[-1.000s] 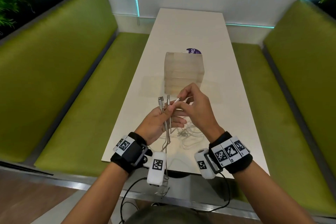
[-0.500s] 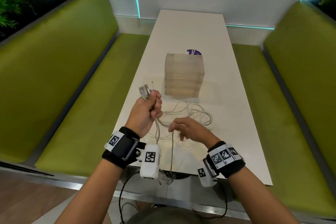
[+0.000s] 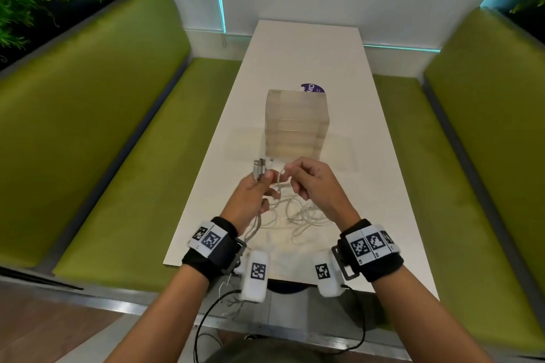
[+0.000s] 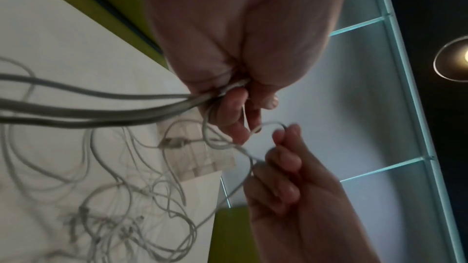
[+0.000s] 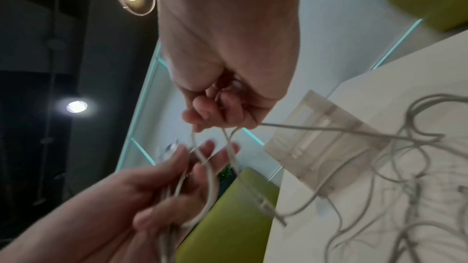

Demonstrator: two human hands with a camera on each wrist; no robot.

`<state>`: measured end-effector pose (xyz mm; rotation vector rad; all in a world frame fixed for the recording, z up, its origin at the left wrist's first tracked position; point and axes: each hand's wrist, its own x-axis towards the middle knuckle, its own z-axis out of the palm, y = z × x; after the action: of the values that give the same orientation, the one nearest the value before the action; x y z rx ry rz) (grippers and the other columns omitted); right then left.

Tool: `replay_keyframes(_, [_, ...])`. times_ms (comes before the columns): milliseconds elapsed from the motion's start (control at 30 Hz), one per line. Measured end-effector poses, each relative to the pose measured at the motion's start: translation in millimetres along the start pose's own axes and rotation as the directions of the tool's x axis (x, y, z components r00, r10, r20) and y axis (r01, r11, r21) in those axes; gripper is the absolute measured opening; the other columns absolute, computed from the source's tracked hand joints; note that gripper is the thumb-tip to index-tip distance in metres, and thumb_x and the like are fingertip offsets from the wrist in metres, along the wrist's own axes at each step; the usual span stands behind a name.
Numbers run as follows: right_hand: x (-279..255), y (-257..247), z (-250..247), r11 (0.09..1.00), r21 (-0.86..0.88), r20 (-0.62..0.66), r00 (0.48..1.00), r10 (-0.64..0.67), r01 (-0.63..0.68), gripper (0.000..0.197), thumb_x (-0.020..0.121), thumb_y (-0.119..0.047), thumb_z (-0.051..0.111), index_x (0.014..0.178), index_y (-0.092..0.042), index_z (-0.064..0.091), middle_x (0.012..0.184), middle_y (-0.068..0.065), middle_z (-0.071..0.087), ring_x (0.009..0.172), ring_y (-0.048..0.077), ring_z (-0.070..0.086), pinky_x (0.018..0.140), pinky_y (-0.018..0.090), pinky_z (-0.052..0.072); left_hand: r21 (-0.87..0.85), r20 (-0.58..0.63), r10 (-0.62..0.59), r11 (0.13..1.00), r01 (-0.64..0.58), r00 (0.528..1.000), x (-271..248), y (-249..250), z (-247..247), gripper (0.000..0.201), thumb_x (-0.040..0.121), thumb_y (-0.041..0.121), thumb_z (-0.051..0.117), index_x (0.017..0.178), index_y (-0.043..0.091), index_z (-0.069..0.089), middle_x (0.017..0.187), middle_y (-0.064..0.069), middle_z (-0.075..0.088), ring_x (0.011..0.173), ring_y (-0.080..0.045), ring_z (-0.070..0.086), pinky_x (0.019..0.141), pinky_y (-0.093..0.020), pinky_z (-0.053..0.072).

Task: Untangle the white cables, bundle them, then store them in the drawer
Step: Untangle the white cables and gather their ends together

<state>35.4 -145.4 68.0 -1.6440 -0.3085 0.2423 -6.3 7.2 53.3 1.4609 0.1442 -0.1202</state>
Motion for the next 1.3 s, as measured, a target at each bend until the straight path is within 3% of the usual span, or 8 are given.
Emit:
replay_keyframes(167, [1.2,-4.0,5.3,0.998,0.046,0.006,0.999,0.042,-0.042,0.026,0.093,-0.023,0.06,0.08,0.0,0.061,0.051,0.002,0.052,0.041,0.016,0.035,0.037,0.02,0.028,0.154,0.01,0.071,0.985,-0.071,0.997,1.0,3.1,9.8,0.02,0.101,0.017,0.044,0.092,0.007,0.059,0.077,-0.005,0.061,0.058,-0.008,0.047,0.044,-0.016,0.032])
replay_keyframes(267, [4.3,-7.8,-1.3,0.978,-0.137,0.113,0.979,0.172,-0.156,0.025,0.088,-0.032,0.066,0.092,-0.008,0.061,0.054,0.0,0.055,0.042,0.011,0.035,0.037,0.018,0.026,0.253,-0.074,0.107,0.964,-0.085,0.992,3.6,3.1,2.5,0.02,0.099,0.022,0.048,0.087,0.014,0.062,0.064,-0.002,0.056,0.049,-0.008,0.041,0.046,-0.022,0.032])
replay_keyframes(367, [10.5,-7.2,-12.4,0.844,-0.491,0.141,0.936,0.323,-0.217,0.029,0.082,-0.04,0.069,0.091,-0.015,0.056,0.064,-0.002,0.064,0.043,0.006,0.042,0.043,0.02,0.032,0.253,-0.082,0.099,0.964,-0.076,0.992,1.9,0.8,-4.0,0.028,0.1,0.021,0.045,0.077,0.016,0.059,0.065,-0.001,0.056,0.049,-0.009,0.036,0.047,-0.024,0.029])
replay_keyframes(533, [21.7,6.6,-13.8,0.617,-0.787,0.204,0.944,0.259,0.0,0.012,0.091,-0.023,0.059,0.088,-0.015,0.067,0.091,-0.004,0.065,0.076,0.013,0.054,0.064,0.024,0.04,0.145,-0.043,0.062,0.988,-0.055,0.997,-4.3,8.4,-2.4,0.028,0.102,0.019,0.041,0.078,0.012,0.054,0.065,-0.001,0.047,0.042,-0.001,0.034,0.041,-0.015,0.027])
replay_keyframes(767, [32.8,33.2,-27.2,0.74,-0.671,0.04,0.994,0.104,-0.051,0.014,0.093,-0.021,0.057,0.091,-0.011,0.066,0.091,-0.003,0.058,0.078,0.016,0.053,0.072,0.028,0.04,-0.053,-0.127,0.164,0.984,-0.172,0.978,-5.0,31.7,-23.3,0.031,0.102,0.016,0.039,0.075,0.011,0.053,0.061,0.002,0.041,0.042,-0.002,0.027,0.038,-0.014,0.023])
replay_keyframes(1033, [35.5,61.6,-55.6,0.512,-0.853,-0.023,0.987,0.16,-0.103,0.024,0.093,-0.025,0.056,0.098,-0.005,0.068,0.123,0.01,0.048,0.107,0.027,0.051,0.086,0.036,0.045,-0.23,-0.306,0.246,0.918,-0.322,0.92,-9.7,48.6,-43.8,0.029,0.102,0.019,0.039,0.076,0.013,0.051,0.059,0.008,0.047,0.045,-0.002,0.028,0.041,-0.017,0.017])
replay_keyframes(1167, [28.8,61.7,-63.2,0.608,-0.79,-0.031,0.995,0.092,-0.081,0.022,0.093,-0.022,0.057,0.095,-0.008,0.074,0.136,0.007,0.045,0.121,0.03,0.041,0.097,0.036,0.038,-0.189,-0.365,0.187,0.944,-0.27,0.912,-2.8,43.8,-53.5,0.028,0.102,0.02,0.041,0.078,0.013,0.055,0.057,0.01,0.048,0.043,-0.002,0.029,0.039,-0.014,0.021])
replay_keyframes(1300, [26.1,39.2,-48.1,0.689,-0.72,0.056,0.996,-0.064,0.084,0.021,0.093,-0.02,0.057,0.087,-0.008,0.074,0.108,0.007,0.068,0.102,0.027,0.056,0.083,0.028,0.039,0.027,-0.229,0.099,0.995,-0.096,0.968,7.0,18.2,-29.5,0.028,0.102,0.021,0.042,0.085,0.013,0.062,0.059,0.007,0.044,0.044,-0.004,0.028,0.039,-0.016,0.022])
